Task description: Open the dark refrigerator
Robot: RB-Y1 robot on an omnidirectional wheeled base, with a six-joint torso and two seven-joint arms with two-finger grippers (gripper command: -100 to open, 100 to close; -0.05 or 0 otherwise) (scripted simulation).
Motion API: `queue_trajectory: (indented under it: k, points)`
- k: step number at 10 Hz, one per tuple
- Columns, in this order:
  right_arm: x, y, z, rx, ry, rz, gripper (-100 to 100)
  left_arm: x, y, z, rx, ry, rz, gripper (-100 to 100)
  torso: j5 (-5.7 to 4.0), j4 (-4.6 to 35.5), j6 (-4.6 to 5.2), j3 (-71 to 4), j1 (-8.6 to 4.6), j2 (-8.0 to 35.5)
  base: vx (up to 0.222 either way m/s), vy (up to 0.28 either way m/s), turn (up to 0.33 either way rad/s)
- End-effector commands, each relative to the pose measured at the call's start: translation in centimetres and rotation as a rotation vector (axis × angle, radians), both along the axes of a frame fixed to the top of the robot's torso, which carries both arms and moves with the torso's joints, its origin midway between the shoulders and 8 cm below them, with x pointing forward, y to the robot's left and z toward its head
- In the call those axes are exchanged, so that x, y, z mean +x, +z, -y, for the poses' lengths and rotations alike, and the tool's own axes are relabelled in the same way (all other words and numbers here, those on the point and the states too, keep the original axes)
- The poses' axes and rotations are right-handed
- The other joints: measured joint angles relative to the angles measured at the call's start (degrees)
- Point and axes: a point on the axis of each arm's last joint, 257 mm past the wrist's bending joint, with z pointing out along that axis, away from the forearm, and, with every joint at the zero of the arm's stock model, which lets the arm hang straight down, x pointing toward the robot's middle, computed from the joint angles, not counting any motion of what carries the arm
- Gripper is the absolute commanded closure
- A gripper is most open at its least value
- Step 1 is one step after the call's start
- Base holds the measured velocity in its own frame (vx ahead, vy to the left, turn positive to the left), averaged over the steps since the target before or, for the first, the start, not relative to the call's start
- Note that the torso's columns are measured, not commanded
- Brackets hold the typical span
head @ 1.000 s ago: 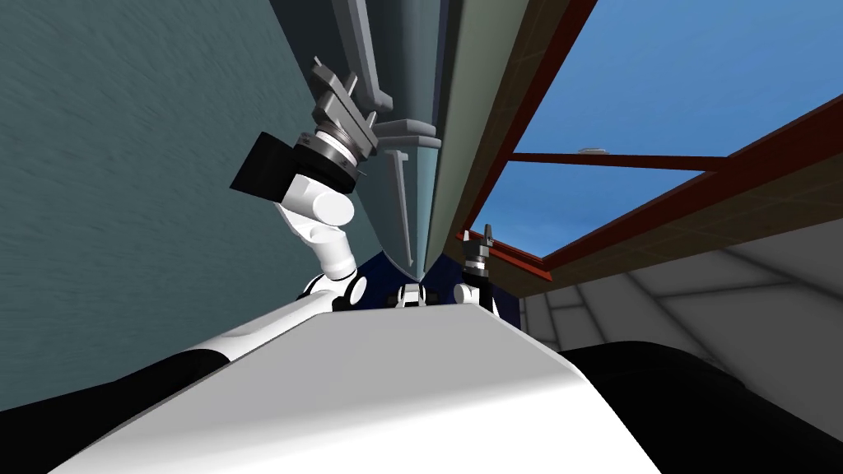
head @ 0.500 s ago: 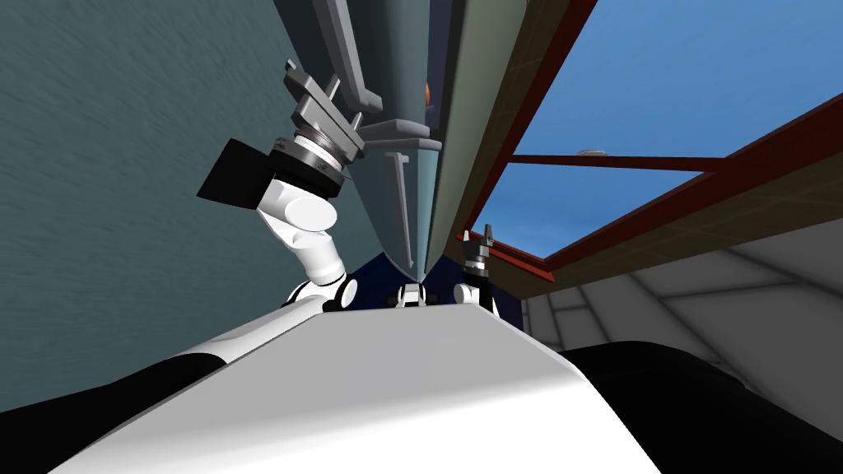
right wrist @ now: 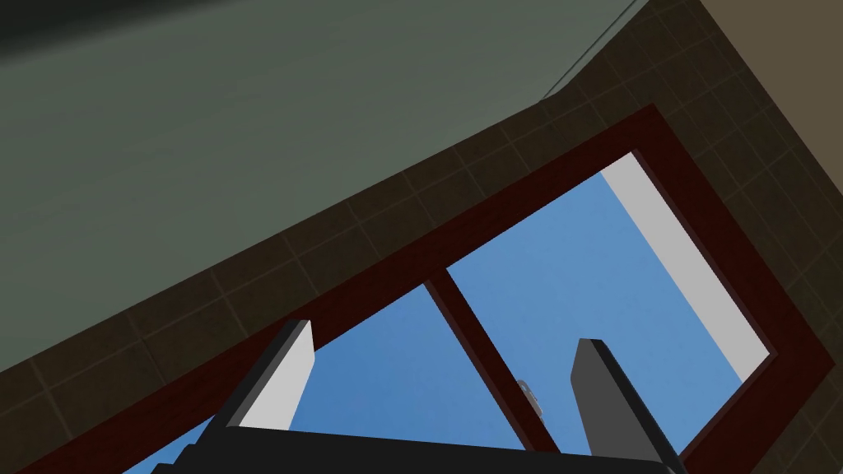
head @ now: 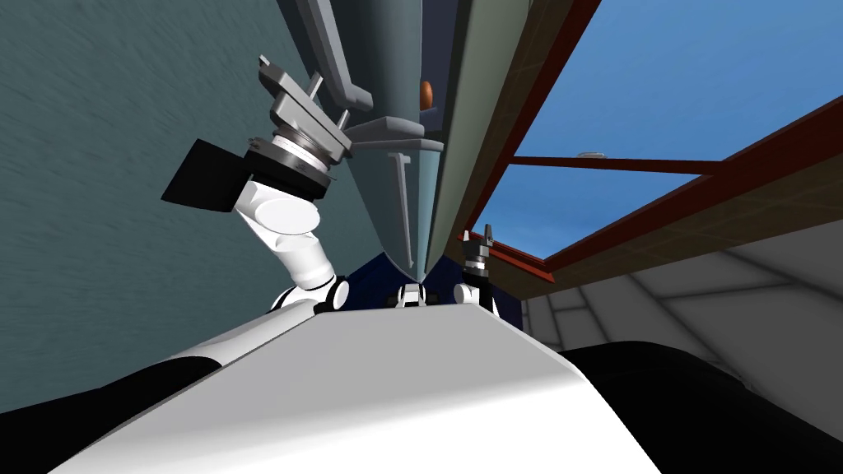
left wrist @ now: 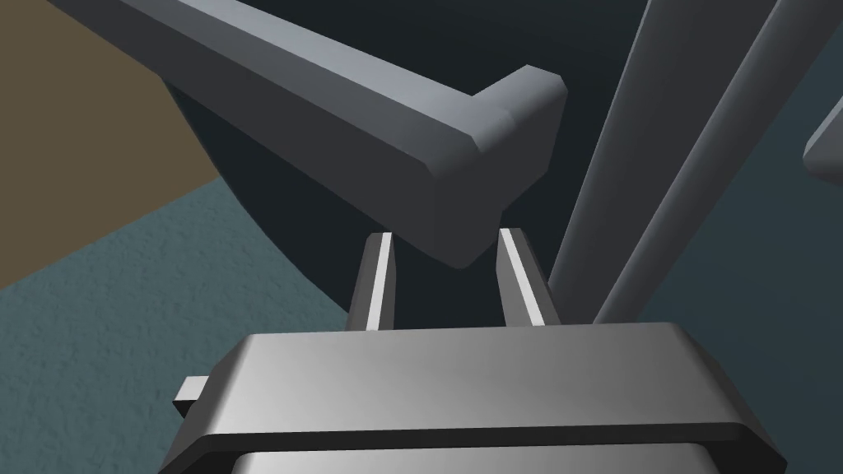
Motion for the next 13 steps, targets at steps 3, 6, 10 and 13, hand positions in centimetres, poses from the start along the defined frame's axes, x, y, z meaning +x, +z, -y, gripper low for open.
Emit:
queue_trajectory:
  k: [3,6,10,13]
  points:
    - [0.0,0.0,0.0,0.000,0.000,0.000,0,-1.5,1.2,-3.0,-0.035,-0.010,0.026,100,-0.13,-0.06,0.15,-0.31,-0.19,-0.22,0.009,0.010,0.006]
    - [0.0,0.0,0.0,0.000,0.000,0.000,0,-3.2,1.0,-4.3,-0.008,-0.019,0.032,100,-0.11,-0.09,0.14,-0.21,-0.10,-0.21,0.027,0.031,0.004]
    - [0.0,0.0,0.0,0.000,0.000,0.000,0,-4.0,1.7,-5.4,-0.040,-0.043,0.041,100,-0.43,-0.06,0.39,-0.33,-0.69,-0.20,0.000,0.009,0.005]
    - [0.0,0.0,0.0,0.000,0.000,0.000,0,-6.4,2.3,-7.1,-0.021,-0.054,0.060,100,-0.36,-0.06,0.37,-0.31,-0.48,-0.19,0.043,0.029,0.006]
